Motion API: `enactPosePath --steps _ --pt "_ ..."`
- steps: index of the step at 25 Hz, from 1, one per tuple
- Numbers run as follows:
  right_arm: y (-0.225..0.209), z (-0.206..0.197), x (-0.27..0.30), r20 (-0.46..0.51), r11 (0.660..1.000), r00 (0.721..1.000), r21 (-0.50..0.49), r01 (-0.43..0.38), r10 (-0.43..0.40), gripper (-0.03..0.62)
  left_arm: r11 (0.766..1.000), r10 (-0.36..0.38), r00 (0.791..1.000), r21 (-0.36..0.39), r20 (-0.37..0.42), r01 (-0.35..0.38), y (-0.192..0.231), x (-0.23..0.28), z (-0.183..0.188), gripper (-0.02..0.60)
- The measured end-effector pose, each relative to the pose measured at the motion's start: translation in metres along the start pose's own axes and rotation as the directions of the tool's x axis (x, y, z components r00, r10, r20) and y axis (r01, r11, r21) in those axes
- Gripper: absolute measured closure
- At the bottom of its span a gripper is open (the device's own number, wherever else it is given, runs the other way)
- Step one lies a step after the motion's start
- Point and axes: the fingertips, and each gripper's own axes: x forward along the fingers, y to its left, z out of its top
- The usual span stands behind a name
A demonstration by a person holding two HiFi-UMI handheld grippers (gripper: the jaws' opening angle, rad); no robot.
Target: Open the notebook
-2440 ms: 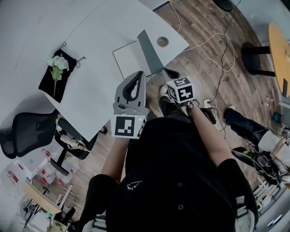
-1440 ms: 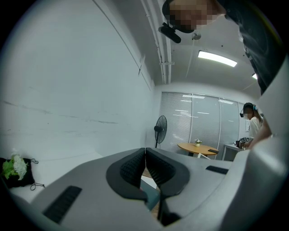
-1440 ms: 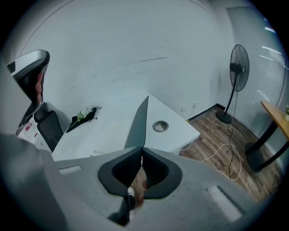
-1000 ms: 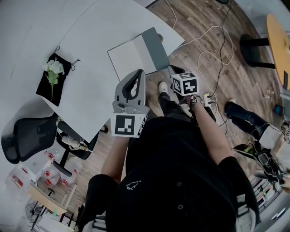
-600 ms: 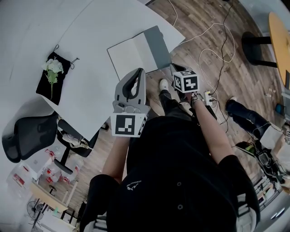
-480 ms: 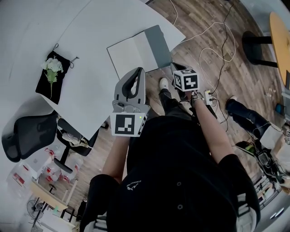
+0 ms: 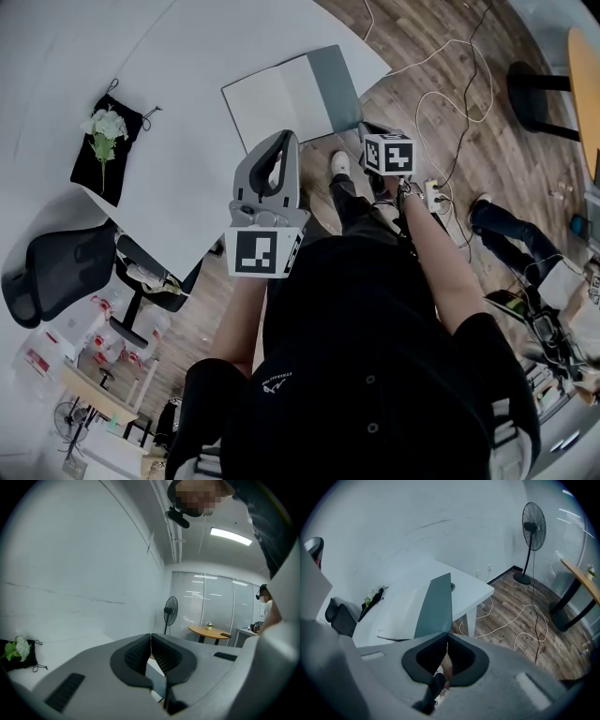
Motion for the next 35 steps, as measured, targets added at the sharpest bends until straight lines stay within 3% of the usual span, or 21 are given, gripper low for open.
enactPosePath --steps 16,35 --pt "-0.022 -0.015 0.027 -0.072 0.998 0.996 0.050 0.047 -0.044 0.582 1.000 0.008 1.000 0.000 -0.014 -0.008 0.004 0.016 -0.006 0.574" --pt "-0.029 -0.019 0.039 -0.072 0.993 0.997 0.109 0.050 -0.042 0.579 0.999 0.035 0.999 -0.007 -0.029 -0.036 0.011 0.020 -0.011 0.574"
